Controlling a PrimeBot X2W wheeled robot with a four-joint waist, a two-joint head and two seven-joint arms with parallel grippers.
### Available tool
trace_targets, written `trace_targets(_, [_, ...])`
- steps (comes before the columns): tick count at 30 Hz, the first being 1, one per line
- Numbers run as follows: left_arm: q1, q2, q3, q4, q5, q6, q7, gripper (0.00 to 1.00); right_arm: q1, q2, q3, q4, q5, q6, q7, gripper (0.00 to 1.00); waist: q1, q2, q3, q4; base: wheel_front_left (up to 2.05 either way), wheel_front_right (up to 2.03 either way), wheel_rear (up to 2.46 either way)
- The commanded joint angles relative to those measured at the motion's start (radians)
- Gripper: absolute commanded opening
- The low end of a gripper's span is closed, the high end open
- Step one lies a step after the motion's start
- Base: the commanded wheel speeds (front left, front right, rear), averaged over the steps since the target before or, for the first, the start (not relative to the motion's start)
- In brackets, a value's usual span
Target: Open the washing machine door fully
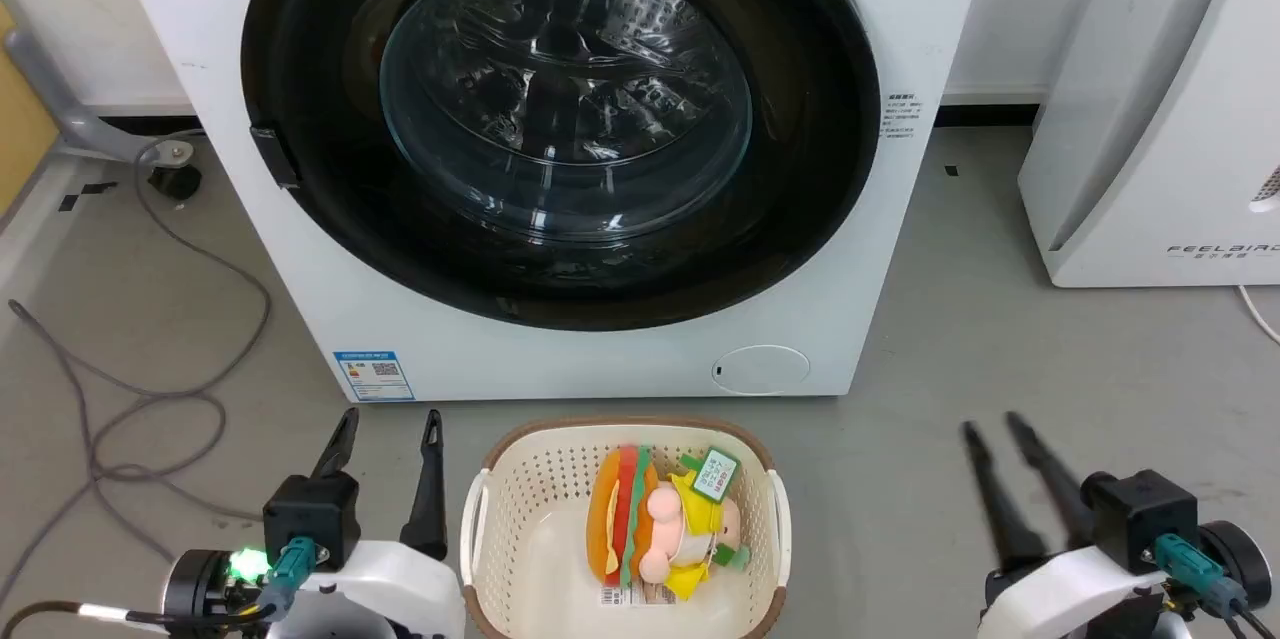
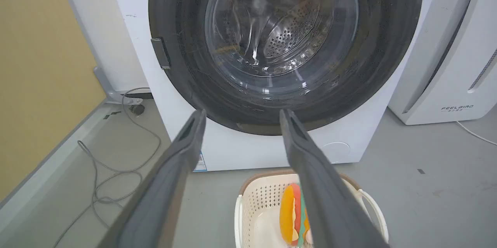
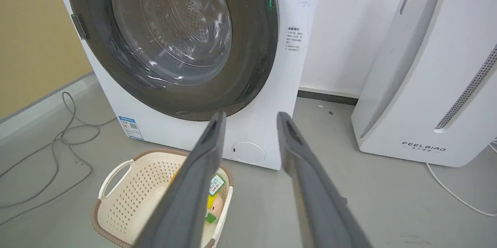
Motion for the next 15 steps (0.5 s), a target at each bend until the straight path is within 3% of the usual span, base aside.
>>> trace_targets(1, [-0.005, 0.000, -0.006, 0.006, -0.008, -0.003, -0.011, 1.00, 0.010, 0.000, -0.002, -0.001, 0.012, 0.000, -0.009, 0.00, 0.0000, -0.0001, 0.000, 0.000, 0.00, 0.00, 0.00])
trace_targets(15, [-0.009, 0.000, -0.032, 0.016, -0.025, -0.005, -0.038, 1.00, 0.016, 0.000, -0.004, 0.001, 0.090, 0.000, -0.037, 0.00, 0.0000, -0.0001, 0.002, -0.001, 0.00, 0.00, 0.00])
